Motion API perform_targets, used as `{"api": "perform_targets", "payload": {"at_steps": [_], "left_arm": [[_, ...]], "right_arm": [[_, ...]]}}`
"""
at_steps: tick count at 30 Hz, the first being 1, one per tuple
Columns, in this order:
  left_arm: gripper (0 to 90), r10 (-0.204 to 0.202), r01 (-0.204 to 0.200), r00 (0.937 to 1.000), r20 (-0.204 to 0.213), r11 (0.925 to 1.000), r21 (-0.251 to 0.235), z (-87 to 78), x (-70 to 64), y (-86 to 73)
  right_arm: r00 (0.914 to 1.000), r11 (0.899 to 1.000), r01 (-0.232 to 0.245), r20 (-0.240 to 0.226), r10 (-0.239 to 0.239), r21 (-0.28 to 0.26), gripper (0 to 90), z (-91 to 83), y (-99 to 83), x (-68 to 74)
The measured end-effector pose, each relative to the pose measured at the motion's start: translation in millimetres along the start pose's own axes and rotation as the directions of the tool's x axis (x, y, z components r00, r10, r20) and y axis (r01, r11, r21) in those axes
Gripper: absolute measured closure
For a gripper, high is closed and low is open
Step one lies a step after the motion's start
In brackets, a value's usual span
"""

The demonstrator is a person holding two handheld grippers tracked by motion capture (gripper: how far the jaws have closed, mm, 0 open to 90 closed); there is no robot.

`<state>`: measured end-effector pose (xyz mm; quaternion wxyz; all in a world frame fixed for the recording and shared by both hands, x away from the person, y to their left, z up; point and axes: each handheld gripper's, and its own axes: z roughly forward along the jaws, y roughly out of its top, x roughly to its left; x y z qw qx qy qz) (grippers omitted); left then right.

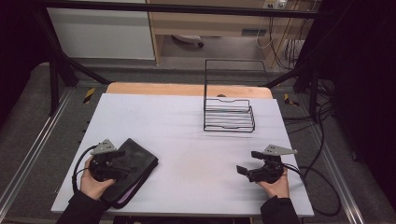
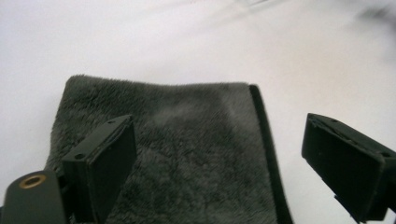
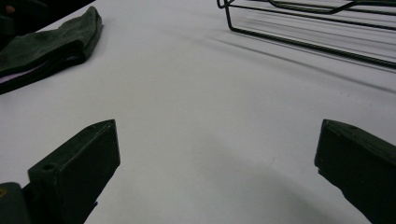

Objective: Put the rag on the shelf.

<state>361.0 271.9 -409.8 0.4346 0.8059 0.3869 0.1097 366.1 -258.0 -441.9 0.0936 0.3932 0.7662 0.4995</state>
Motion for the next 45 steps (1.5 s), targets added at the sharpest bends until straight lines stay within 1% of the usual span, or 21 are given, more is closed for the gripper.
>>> {"api": "perform_targets", "payload": {"at_steps": [3, 4, 6, 7, 9, 11, 13, 16, 17, 18, 20, 24, 25, 27, 28, 30, 37, 41, 42, 44, 45], "left_arm": [[13.7, 0.000, 0.000, 1.0000, 0.003, 1.0000, 0.002, -0.2, -3.6, 5.5], [15.2, -0.001, 0.001, 1.0000, 0.003, 1.0000, 0.002, 0.1, -8.1, 10.7], [18.6, 0.001, -0.001, 1.0000, 0.008, 1.0000, 0.005, 0.6, -10.3, 12.7], [19.8, 0.004, -0.004, 1.0000, 0.006, 0.9998, 0.018, 3.4, -15.6, 16.3], [22.5, 0.013, -0.013, 0.9999, 0.005, 0.9990, 0.043, 8.1, -20.4, 19.5], [25.8, 0.013, -0.013, 0.9999, 0.008, 0.9987, 0.049, 11.0, -22.2, 20.7], [29.5, 0.003, -0.004, 0.9999, 0.012, 0.9969, 0.079, 21.5, -25.6, 23.6], [34.9, 0.023, -0.021, 0.9997, -0.012, 0.9931, 0.115, 34.0, -30.0, 25.0], [36.5, 0.022, -0.020, 0.9996, -0.018, 0.9921, 0.124, 38.7, -31.6, 24.7], [37.8, 0.022, -0.020, 0.9996, -0.018, 0.9921, 0.124, 38.7, -31.6, 24.7], [40.1, 0.028, -0.024, 0.9992, -0.027, 0.9879, 0.153, 50.6, -33.3, 21.6], [45.6, 0.027, -0.020, 0.9990, -0.036, 0.9867, 0.162, 57.0, -32.8, 16.9], [46.7, 0.036, -0.027, 0.9981, -0.050, 0.9857, 0.166, 60.4, -32.2, 14.1], [49.1, 0.038, -0.028, 0.9977, -0.056, 0.9856, 0.167, 62.1, -32.4, 12.7], [51.1, 0.062, -0.048, 0.9955, -0.071, 0.9832, 0.176, 64.1, -33.0, 11.2], [53.3, 0.072, -0.056, 0.9939, -0.084, 0.9823, 0.179, 64.7, -33.7, 10.9], [59.9, 0.056, -0.039, 0.9942, -0.092, 0.9841, 0.173, 67.2, -31.0, 9.1], [63.4, 0.052, -0.032, 0.9923, -0.112, 0.9839, 0.176, 68.3, -32.6, 9.3], [64.7, 0.054, -0.030, 0.9904, -0.128, 0.9830, 0.181, 69.4, -33.8, 9.9], [66.2, 0.052, -0.026, 0.9893, -0.136, 0.9828, 0.183, 69.9, -34.3, 10.2], [69.8, 0.049, -0.021, 0.9876, -0.149, 0.9821, 0.187, 70.4, -34.9, 11.0]], "right_arm": [[1.0000, 1.000, -0.001, 0.001, 0.001, 0.001, 0.9, 0.1, -0.1, 0.1], [1.0000, 1.000, -0.001, 0.002, 0.001, 0.003, 0.9, 0.6, -0.2, 0.3], [1.0000, 1.000, -0.002, 0.003, 0.002, 0.002, 1.0, 1.2, -0.3, 0.4], [1.0000, 1.000, -0.001, 0.003, 0.001, 0.004, 1.0, 1.4, -0.4, 0.4], [1.0000, 1.000, 0.000, 0.004, 0.000, 0.009, 1.0, 1.8, -0.7, 0.5], [1.0000, 1.000, 0.004, 0.005, -0.004, 0.013, 1.1, 2.0, -0.9, 0.4], [1.0000, 1.000, 0.005, 0.005, -0.005, 0.015, 1.1, 2.1, -0.9, 0.4], [1.0000, 1.000, 0.005, 0.006, -0.005, 0.016, 1.1, 2.1, -0.9, 0.3], [0.9999, 1.000, 0.009, 0.007, -0.009, 0.016, 1.1, 2.2, -0.9, 0.1], [0.9999, 1.000, 0.009, 0.007, -0.010, 0.017, 1.1, 2.3, -1.0, 0.2], [0.9999, 1.000, 0.007, 0.008, -0.007, 0.020, 1.1, 2.6, -1.2, 0.4], [0.9999, 1.000, 0.008, 0.009, -0.008, 0.023, 1.1, 3.0, -1.2, 0.3], [0.9999, 1.000, 0.012, 0.008, -0.012, 0.023, 1.2, 3.3, -1.2, 0.0], [0.9999, 1.000, 0.008, 0.008, -0.008, 0.025, 1.2, 3.4, -1.4, 0.3], [0.9999, 1.000, 0.008, 0.008, -0.008, 0.029, 1.2, 3.9, -1.5, 0.4], [0.9999, 1.000, 0.010, 0.008, -0.010, 0.027, 1.2, 4.0, -1.6, 0.3], [0.9999, 1.000, 0.007, 0.008, -0.007, 0.030, 1.2, 4.2, -1.7, 0.5], [0.9999, 1.000, 0.009, 0.008, -0.009, 0.030, 1.2, 4.6, -1.7, 0.1], [0.9999, 1.000, 0.007, 0.009, -0.007, 0.031, 1.3, 4.5, -1.7, 0.3], [0.9999, 1.000, 0.005, 0.009, -0.005, 0.031, 1.2, 4.6, -1.7, 0.3], [1.0000, 1.000, 0.003, 0.008, -0.004, 0.031, 1.3, 4.8, -1.8, 0.4]]}}
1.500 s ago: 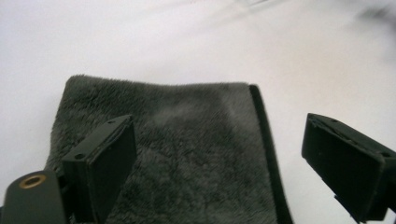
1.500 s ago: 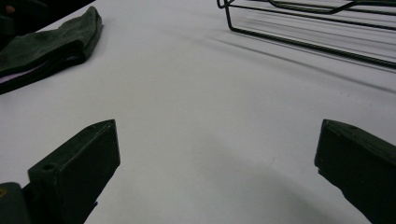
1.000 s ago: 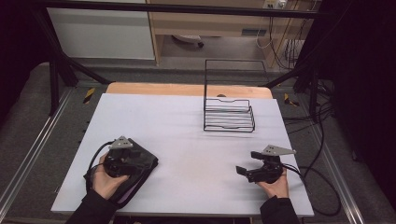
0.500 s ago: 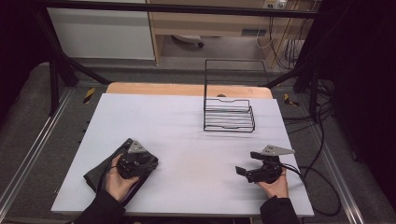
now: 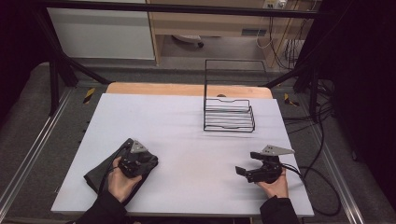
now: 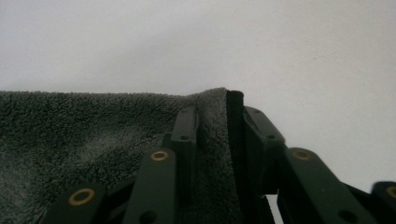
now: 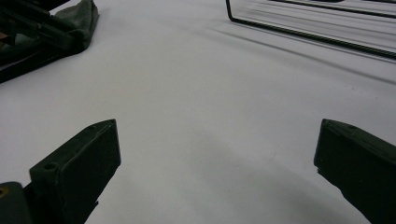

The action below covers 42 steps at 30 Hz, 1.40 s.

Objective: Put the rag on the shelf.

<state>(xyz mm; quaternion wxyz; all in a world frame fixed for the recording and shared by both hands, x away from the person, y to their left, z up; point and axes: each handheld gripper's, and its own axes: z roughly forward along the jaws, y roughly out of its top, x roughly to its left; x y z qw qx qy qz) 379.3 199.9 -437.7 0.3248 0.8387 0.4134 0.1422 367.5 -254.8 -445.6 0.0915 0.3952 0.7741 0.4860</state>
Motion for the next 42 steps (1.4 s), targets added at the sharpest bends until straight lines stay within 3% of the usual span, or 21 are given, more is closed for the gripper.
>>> {"api": "perform_targets", "payload": {"at_steps": [4, 11, 17, 22, 28, 34, 42], "left_arm": [[76.8, -0.016, 0.016, 0.9999, 0.000, 0.9999, 0.004, -0.2, 1.4, 0.8], [81.2, -0.013, 0.013, 0.9998, 0.017, 0.9997, -0.020, -2.2, 3.6, -1.1], [82.7, -0.045, 0.050, 0.9961, 0.077, 0.9963, -0.070, -10.4, 11.3, -1.7], [82.9, -0.036, 0.047, 0.9949, 0.094, 0.9919, -0.118, -22.5, 11.7, 1.6], [83.0, -0.006, 0.023, 0.9920, 0.126, 0.9907, -0.134, -25.1, 2.4, 6.7], [83.0, 0.036, -0.014, 0.9851, 0.168, 0.9911, -0.132, -24.5, -15.8, 14.5], [83.0, 0.055, -0.035, 0.9840, 0.169, 0.9922, -0.119, -16.2, -30.9, 26.5]], "right_arm": [[1.0000, 1.000, 0.004, -0.001, -0.004, 0.002, 1.3, 0.9, -0.3, -0.2], [1.0000, 1.000, 0.000, -0.006, 0.000, 0.001, 1.3, 0.7, 0.0, -0.2], [0.9999, 1.000, 0.003, -0.011, -0.003, -0.005, 1.4, -0.1, 0.5, -0.9], [0.9999, 1.000, 0.002, -0.013, -0.002, -0.009, 1.5, 0.0, 0.7, -0.8], [0.9998, 1.000, -0.004, -0.017, 0.004, -0.007, 1.7, 1.2, 0.5, -0.1], [0.9998, 1.000, -0.006, -0.018, 0.006, -0.016, 2.0, 0.8, 0.6, 0.2], [0.9999, 1.000, -0.003, -0.010, 0.003, -0.013, 2.0, 0.6, 0.3, 0.4]]}}
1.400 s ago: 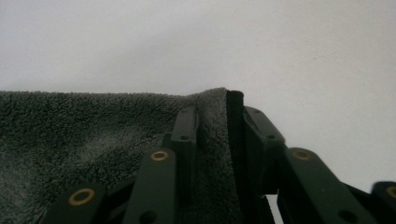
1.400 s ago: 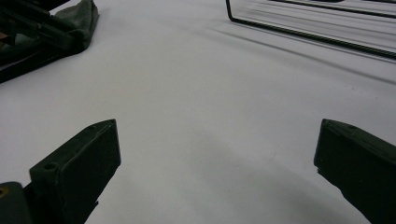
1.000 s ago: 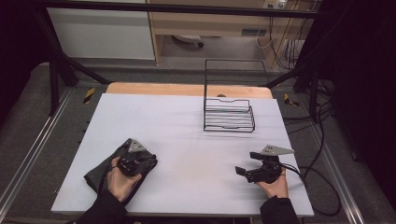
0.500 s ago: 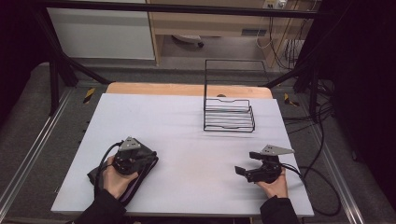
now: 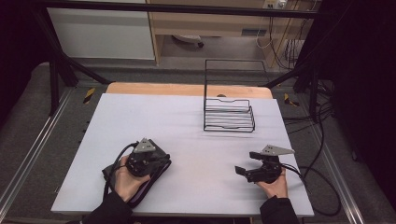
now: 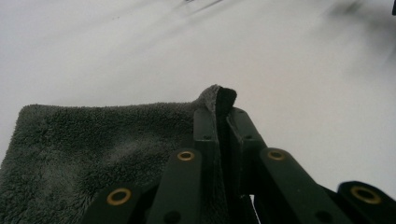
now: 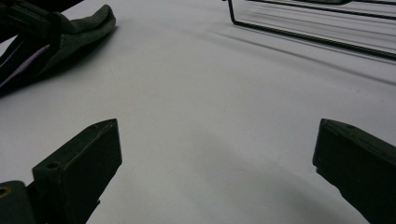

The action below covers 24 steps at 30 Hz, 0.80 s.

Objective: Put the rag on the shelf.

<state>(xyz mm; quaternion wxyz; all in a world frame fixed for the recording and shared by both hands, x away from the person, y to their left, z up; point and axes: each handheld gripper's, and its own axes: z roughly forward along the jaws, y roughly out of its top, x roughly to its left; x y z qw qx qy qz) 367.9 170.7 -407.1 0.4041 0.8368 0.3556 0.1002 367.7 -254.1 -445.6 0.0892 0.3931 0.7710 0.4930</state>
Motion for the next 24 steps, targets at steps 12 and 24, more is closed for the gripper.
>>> {"api": "perform_targets", "payload": {"at_steps": [12, 24], "left_arm": [[83.0, 0.011, -0.011, 0.9996, 0.025, 0.9999, 0.001, 24.4, -23.0, 26.5], [82.6, 0.010, -0.012, 0.9984, 0.055, 0.9994, 0.031, 59.0, -42.7, 51.5]], "right_arm": [[1.0000, 1.000, 0.004, 0.002, -0.004, 0.005, 2.1, 0.1, -0.1, 0.4], [1.0000, 1.000, 0.006, 0.001, -0.006, 0.005, 2.3, 0.3, -0.1, 0.7]]}}
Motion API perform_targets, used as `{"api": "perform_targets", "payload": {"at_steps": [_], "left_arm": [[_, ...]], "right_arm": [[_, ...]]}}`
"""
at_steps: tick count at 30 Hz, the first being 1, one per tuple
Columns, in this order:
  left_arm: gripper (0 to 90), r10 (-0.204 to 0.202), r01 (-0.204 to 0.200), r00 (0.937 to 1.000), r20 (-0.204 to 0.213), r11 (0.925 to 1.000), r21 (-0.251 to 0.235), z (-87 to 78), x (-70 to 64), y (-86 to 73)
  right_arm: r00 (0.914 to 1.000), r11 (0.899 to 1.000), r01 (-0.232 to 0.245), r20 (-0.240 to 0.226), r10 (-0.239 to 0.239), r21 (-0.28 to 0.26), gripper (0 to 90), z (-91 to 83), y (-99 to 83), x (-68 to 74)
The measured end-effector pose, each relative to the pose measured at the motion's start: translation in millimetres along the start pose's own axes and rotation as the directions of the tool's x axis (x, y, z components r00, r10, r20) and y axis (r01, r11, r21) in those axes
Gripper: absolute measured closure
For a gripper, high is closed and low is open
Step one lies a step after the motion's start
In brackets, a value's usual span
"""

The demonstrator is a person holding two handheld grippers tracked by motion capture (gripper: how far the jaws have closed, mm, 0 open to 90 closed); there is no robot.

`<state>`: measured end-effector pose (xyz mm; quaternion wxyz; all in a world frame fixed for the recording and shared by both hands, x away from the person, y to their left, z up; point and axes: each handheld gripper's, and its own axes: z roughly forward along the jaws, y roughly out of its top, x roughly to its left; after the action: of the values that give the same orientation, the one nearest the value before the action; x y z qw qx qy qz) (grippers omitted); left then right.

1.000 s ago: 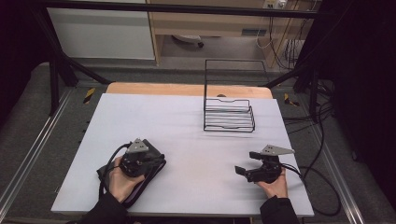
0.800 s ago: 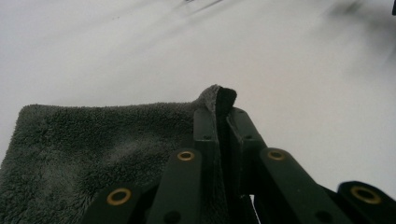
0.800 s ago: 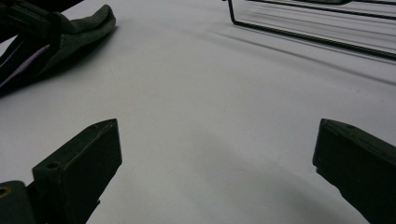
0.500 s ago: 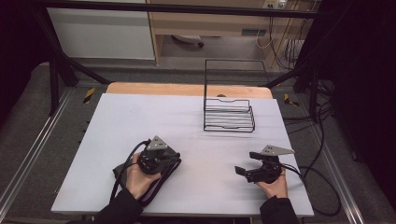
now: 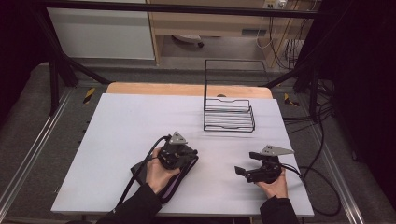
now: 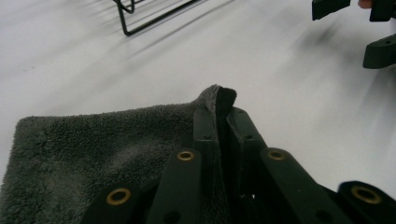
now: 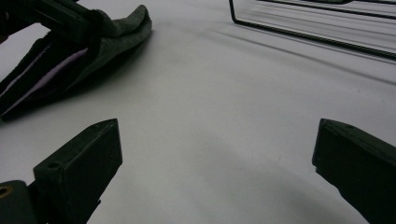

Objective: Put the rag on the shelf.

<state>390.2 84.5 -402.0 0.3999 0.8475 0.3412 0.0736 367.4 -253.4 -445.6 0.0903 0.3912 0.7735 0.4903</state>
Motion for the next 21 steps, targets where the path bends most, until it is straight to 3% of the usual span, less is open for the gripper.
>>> {"api": "perform_targets", "payload": {"at_steps": [2, 5, 10, 16, 17, 19, 21], "left_arm": [[82.2, 0.013, -0.014, 0.9999, 0.008, 0.9987, 0.049, 12.0, -0.6, -1.8], [81.0, 0.040, -0.041, 0.9991, 0.008, 0.9962, 0.076, 21.0, -2.8, -6.2], [69.2, 0.024, -0.026, 0.9994, 0.024, 0.9948, 0.098, 25.4, -2.5, -8.5], [46.0, 0.080, -0.078, 0.9967, -0.013, 0.9906, 0.112, 1.9, 1.2, -10.8], [46.0, 0.087, -0.083, 0.9958, -0.029, 0.9891, 0.122, -4.6, 3.8, -12.9], [40.1, 0.076, -0.070, 0.9961, -0.046, 0.9913, 0.111, -26.9, 17.2, -22.9], [36.9, 0.059, -0.054, 0.9971, -0.048, 0.9931, 0.104, -34.3, 23.0, -26.9]], "right_arm": [[1.0000, 1.000, 0.001, 0.001, -0.001, 0.000, 2.3, 0.3, 0.3, 0.6], [1.0000, 1.000, 0.010, 0.001, -0.010, 0.004, 2.7, 1.1, 0.7, 1.6], [0.9999, 1.000, 0.015, -0.002, -0.015, 0.003, 5.2, 4.4, 1.0, 4.4], [0.9997, 1.000, 0.026, 0.004, -0.026, 0.008, 12.2, 9.5, 6.1, 13.9], [0.9997, 1.000, 0.026, 0.004, -0.026, 0.008, 12.2, 9.5, 6.1, 13.9], [0.9998, 1.000, 0.020, -0.002, -0.020, 0.015, 16.1, 15.8, 9.2, 22.3], [0.9995, 0.999, 0.031, -0.007, -0.031, 0.024, 18.2, 21.4, 11.4, 28.1]]}}
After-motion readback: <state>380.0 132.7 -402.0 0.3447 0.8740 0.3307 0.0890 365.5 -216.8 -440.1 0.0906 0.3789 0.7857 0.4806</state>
